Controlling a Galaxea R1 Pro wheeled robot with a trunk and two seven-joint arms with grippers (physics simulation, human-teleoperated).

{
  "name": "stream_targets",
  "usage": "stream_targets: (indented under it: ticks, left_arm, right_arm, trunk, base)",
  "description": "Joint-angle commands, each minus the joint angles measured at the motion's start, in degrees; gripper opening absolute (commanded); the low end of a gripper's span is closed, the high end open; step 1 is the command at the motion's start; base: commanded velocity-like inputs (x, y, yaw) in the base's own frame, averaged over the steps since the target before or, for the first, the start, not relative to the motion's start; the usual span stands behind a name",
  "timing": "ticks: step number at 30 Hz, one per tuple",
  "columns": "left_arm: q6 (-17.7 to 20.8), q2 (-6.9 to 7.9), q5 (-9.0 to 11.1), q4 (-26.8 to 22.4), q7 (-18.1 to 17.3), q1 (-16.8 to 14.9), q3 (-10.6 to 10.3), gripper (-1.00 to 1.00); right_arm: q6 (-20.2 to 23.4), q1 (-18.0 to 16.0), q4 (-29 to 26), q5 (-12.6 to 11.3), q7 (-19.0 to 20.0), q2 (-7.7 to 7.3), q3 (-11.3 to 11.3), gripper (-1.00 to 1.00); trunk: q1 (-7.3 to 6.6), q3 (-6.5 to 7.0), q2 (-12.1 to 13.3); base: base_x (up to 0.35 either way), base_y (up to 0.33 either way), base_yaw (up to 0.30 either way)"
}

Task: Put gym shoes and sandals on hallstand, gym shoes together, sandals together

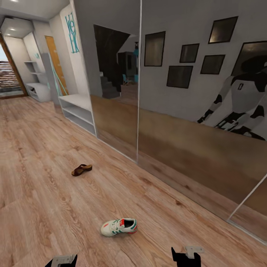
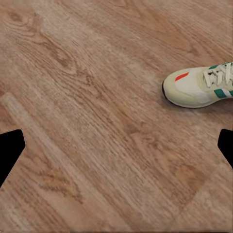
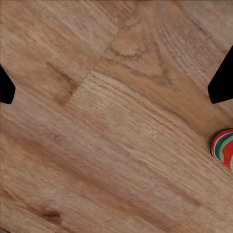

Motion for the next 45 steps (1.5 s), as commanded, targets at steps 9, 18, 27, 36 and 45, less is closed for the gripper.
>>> stream_targets:
  ticks: [9, 18, 27, 36, 45]
  left_arm:
    - [-0.1, -0.07, 0.4, 0.1, -0.6, 0.0, 0.3, 1.0]
    - [-0.2, -0.07, 0.8, 0.1, -0.6, 0.0, 0.3, 1.0]
    - [-3.7, 0.01, 4.7, 0.1, -0.1, 0.9, 0.3, 1.0]
    - [-4.1, -0.04, 5.4, 0.1, 0.0, 1.2, 0.3, 1.0]
    - [-4.2, 0.01, 5.4, 0.1, 0.0, 1.3, 0.3, 1.0]
  right_arm:
    - [-0.2, 0.0, 0.0, -0.6, -0.1, -0.06, 0.4, 1.0]
    - [-0.2, 0.0, -0.1, -0.6, -0.1, -0.13, 0.4, 1.0]
    - [-2.1, 0.0, -0.1, -0.4, 0.2, -0.53, 0.5, 1.0]
    - [-4.1, 0.0, 0.0, 3.1, 0.1, -0.49, 0.5, 1.0]
    - [-4.3, 0.0, -0.1, 3.9, -0.1, -0.27, 0.5, 1.0]
  trunk:
    - [-0.01, -0.58, 0.0]
    - [-0.01, -1.12, 0.0]
    - [-0.01, -1.21, 0.0]
    - [-0.01, -1.22, 0.0]
    - [-0.01, -1.22, 0.0]
  base:
    - [0.0, 0.0, 0.223]
    - [0.0, 0.0, 0.204]
    - [0.0, 0.0, 0.032]
    - [0.0, 0.0, 0.002]
    - [0.0, 0.0, 0.0]
